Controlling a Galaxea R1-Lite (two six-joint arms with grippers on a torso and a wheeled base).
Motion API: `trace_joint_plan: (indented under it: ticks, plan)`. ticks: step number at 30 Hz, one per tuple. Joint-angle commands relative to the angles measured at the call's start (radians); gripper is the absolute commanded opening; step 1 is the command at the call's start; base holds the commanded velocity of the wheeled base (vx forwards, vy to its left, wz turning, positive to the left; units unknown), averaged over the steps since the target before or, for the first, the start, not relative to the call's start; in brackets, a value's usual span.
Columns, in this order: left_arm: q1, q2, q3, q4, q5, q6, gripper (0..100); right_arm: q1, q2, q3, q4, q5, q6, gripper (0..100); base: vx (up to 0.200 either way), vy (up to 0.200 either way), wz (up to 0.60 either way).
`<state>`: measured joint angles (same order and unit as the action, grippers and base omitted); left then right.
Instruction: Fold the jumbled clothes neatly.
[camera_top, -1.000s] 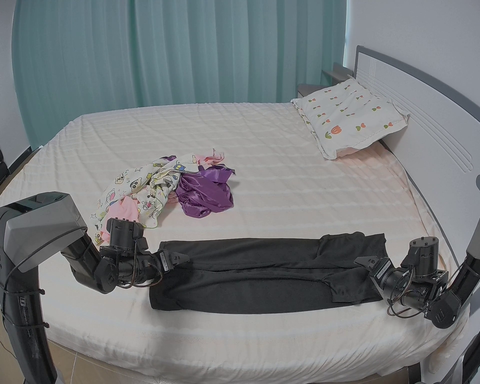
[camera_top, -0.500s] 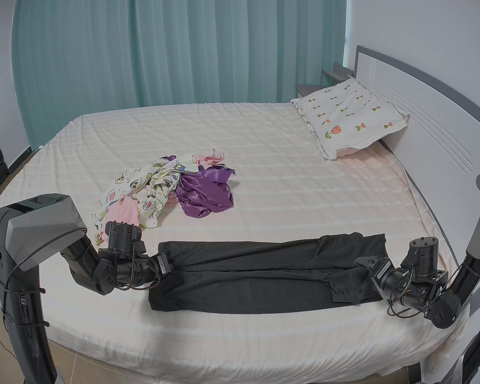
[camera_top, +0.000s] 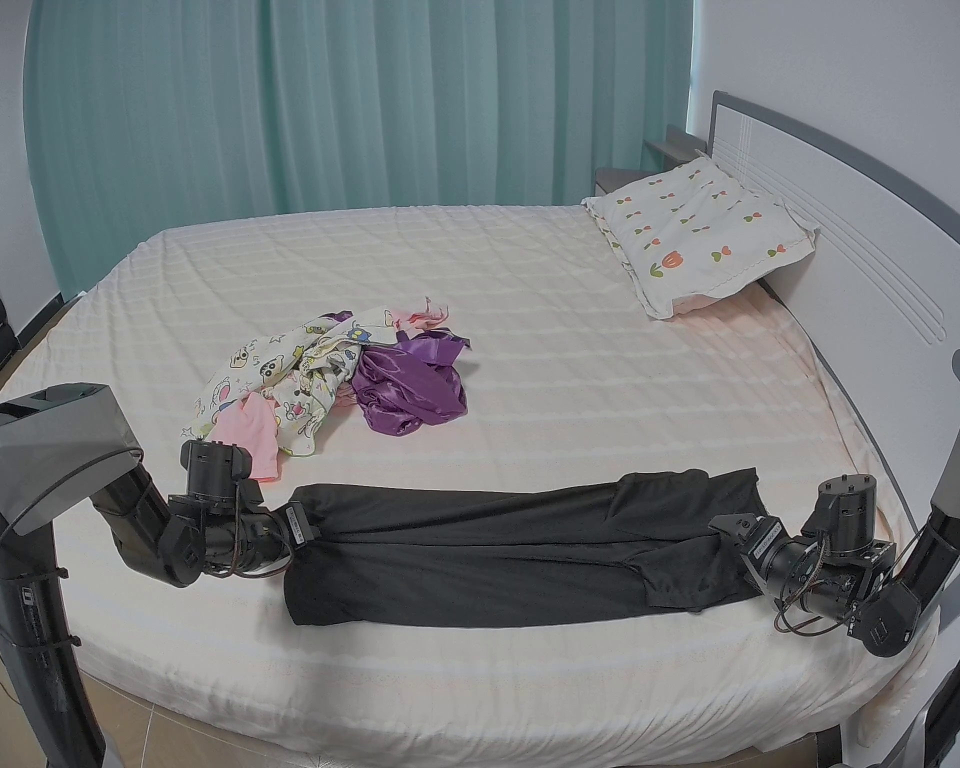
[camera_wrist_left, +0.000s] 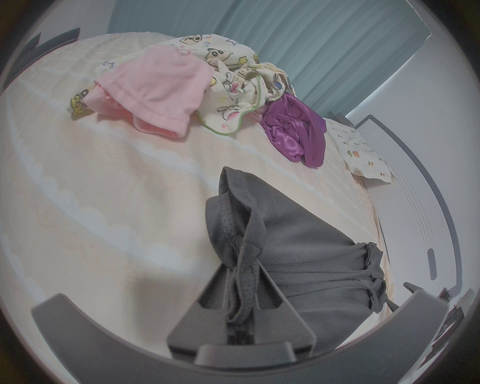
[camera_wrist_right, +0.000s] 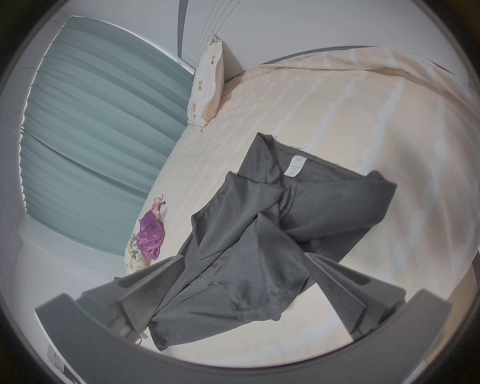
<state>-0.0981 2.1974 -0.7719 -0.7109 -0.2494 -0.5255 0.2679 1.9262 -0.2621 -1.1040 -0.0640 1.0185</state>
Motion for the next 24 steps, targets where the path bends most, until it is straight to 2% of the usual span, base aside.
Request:
trace_joint_plan:
  ticks: [1, 8, 16, 21, 24]
  plan:
    - [0.037, -0.036, 0.022, -0.001, -0.014, -0.001, 0, 0.001, 0.002, 0.0, 0.0, 0.0, 0.0, 100, 0.0, 0.0, 0.0]
    - [0.147, -0.113, 0.071, 0.005, -0.088, -0.002, 0, 0.001, 0.004, 0.0, 0.0, 0.0, 0.002, 100, 0.0, 0.0, 0.0]
    - [0.396, -0.216, 0.128, 0.01, -0.225, -0.001, 0, -0.004, 0.004, 0.004, 0.0, 0.027, 0.003, 100, 0.0, 0.0, 0.0]
    - [0.569, -0.266, 0.117, 0.065, -0.32, 0.004, 0, -0.004, 0.004, 0.004, 0.0, 0.027, 0.003, 100, 0.0, 0.0, 0.0]
    - [0.637, -0.292, 0.106, 0.091, -0.366, 0.007, 0, -0.004, 0.002, 0.004, 0.0, 0.027, 0.003, 100, 0.0, 0.0, 0.0]
